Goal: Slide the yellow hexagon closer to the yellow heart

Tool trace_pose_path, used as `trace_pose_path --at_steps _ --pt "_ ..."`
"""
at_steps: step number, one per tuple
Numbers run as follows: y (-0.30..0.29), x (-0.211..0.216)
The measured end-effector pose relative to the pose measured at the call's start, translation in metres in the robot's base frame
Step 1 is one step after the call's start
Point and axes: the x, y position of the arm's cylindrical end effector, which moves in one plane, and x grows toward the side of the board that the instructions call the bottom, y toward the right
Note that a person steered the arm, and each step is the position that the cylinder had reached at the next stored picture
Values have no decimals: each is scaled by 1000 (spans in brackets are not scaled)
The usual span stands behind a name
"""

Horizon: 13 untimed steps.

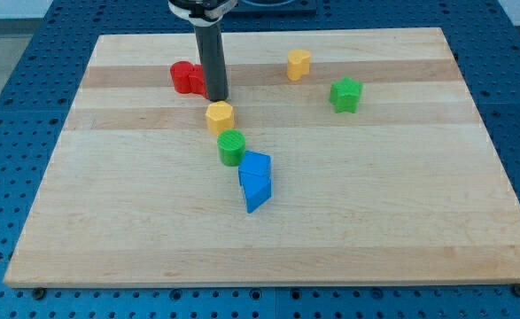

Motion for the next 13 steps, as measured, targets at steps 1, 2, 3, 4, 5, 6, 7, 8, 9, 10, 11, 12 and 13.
trace_pose_path --at_steps 1,2,3,4,5,6,7,8,9,10,11,12,13 --pt "-11 16" --pt "-41 17" --pt "-69 21" --pt "-73 51" --pt "-69 75" --pt "-55 75" --pt "-28 73" --pt "-10 61" --pt "7 46" --pt "30 46" --pt "55 46" --pt "66 31" --pt "66 10"
